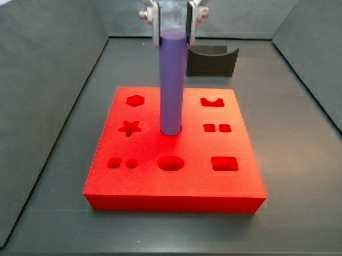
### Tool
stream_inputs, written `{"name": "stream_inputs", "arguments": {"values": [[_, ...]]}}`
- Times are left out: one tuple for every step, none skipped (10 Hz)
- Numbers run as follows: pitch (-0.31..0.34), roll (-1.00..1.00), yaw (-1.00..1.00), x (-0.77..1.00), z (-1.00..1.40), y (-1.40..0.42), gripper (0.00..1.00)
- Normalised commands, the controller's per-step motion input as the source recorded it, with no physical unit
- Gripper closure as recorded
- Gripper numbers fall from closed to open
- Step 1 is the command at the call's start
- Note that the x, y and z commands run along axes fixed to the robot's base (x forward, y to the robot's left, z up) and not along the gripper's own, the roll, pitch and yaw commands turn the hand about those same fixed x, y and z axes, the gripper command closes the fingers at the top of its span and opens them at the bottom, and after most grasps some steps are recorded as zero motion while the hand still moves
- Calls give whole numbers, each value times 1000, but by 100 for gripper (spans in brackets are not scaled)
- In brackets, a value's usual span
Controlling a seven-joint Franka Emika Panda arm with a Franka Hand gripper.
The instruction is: Insert the round object.
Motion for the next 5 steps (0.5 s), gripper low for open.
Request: {"name": "stream_inputs", "arguments": {"values": [[0,83,71,0,-234,-31,100],[0,84,31,-3,-226,-11,100],[-20,79,9,-9,-349,-63,100],[-180,90,0,-177,-837,-86,100],[-191,79,3,-154,-897,-86,100]]}}
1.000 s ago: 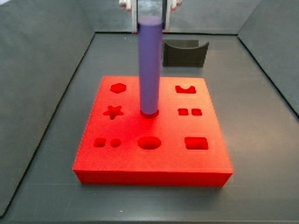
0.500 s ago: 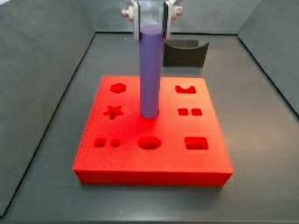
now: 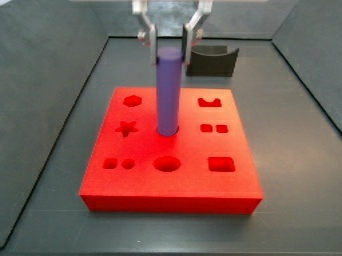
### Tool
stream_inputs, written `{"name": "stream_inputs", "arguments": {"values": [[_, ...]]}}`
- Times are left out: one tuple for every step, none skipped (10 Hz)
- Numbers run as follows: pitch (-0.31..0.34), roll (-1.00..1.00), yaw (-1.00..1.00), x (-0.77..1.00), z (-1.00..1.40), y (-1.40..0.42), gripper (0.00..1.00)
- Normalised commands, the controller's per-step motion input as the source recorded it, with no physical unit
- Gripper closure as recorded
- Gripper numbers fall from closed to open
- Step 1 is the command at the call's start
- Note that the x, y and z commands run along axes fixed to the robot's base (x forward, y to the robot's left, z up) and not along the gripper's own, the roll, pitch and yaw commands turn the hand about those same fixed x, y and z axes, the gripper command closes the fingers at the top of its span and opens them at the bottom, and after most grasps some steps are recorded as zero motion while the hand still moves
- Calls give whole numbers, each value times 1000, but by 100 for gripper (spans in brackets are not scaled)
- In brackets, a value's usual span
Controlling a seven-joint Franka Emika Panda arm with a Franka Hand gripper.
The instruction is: Insert the round object.
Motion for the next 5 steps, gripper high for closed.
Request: {"name": "stream_inputs", "arguments": {"values": [[-191,80,0,-154,-900,-86,100],[-199,76,0,-143,-886,-89,100],[-210,77,0,-97,-854,-111,100],[-224,73,0,-43,-814,-131,100],[0,0,0,0,0,0,100]]}}
